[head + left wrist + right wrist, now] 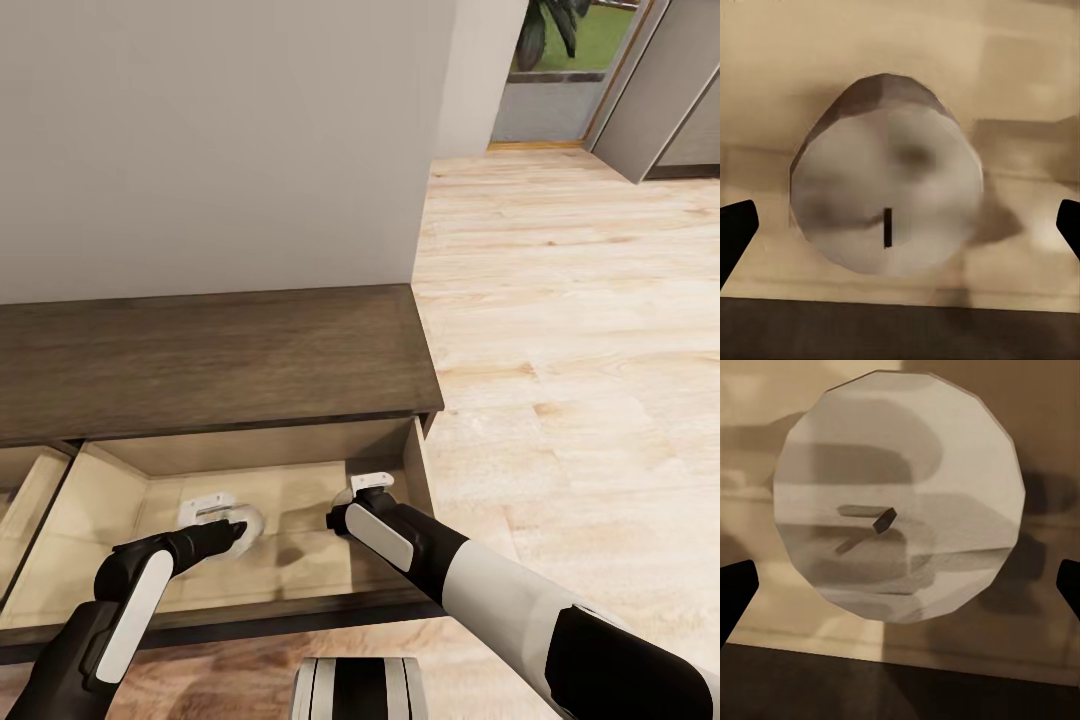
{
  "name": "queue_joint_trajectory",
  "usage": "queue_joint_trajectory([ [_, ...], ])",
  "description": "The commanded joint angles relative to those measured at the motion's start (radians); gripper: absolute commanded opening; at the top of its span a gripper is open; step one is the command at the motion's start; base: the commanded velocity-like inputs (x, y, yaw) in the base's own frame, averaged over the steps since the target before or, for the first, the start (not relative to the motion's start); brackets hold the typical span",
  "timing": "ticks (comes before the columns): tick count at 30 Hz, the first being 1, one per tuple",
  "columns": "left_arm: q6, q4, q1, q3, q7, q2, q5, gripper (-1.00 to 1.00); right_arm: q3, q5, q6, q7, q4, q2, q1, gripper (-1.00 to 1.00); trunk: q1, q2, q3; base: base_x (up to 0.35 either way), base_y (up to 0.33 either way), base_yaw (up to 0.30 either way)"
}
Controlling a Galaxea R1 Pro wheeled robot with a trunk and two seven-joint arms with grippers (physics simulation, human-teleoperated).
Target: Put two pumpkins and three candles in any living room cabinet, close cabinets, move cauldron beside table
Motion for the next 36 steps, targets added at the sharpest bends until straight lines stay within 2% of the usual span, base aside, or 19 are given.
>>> queue_joint_trajectory([
  [1, 0.003, -0.001, 0.000, -0.001, 0.009, 0.000, 0.011, 1.00, 0.003, -0.006, 0.002, -0.007, -0.001, 0.000, -0.001, 1.00, 0.000, 0.000, -0.001, 0.000, 0.000, 0.000],
  [13, 0.003, -0.001, 0.000, -0.002, 0.009, 0.000, 0.011, 1.00, 0.003, -0.006, 0.002, -0.007, -0.001, 0.000, -0.001, 1.00, 0.000, 0.000, -0.001, 0.000, 0.000, 0.000],
  [36, 0.014, 0.004, -0.004, -0.002, 0.009, 0.000, 0.022, 1.00, 0.003, -0.006, 0.004, -0.007, -0.002, 0.000, -0.001, 1.00, -0.011, 0.005, 0.088, 0.000, 0.000, 0.000],
])
